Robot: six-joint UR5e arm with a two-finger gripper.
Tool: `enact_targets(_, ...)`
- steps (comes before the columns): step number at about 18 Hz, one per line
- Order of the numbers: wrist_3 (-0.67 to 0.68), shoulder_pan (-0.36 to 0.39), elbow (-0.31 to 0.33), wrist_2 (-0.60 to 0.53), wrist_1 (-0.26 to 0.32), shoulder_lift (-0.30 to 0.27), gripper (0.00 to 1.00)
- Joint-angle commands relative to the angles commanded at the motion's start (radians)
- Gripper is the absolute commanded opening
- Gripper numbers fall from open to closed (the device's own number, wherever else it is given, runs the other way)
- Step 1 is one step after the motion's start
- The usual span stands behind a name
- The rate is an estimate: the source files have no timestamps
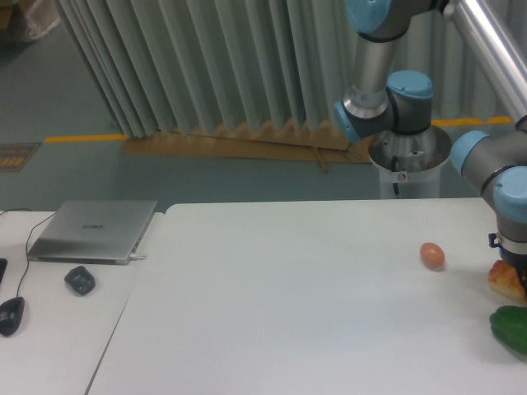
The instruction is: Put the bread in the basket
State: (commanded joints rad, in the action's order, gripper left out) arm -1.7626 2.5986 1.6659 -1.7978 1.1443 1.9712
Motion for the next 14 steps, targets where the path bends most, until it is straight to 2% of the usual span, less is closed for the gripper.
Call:
enact_targets(1,0.021,0.000,0.000,0.003,0.003,-0.002,0.04)
enact_targets(6,0.028,0.005,-0.002,0.008,0.029,-0.025,0.04)
enact_targets(8,0.034,0.005,-0.003,0.008,0.046,-0.029,0.09)
enact_targets(10,0.046,0.012,-0.008,0.009,0.099,-0.076,0.12)
enact_targets(14,0.054,0.018,-0.021,0.012,0.159,-0.103,0.10)
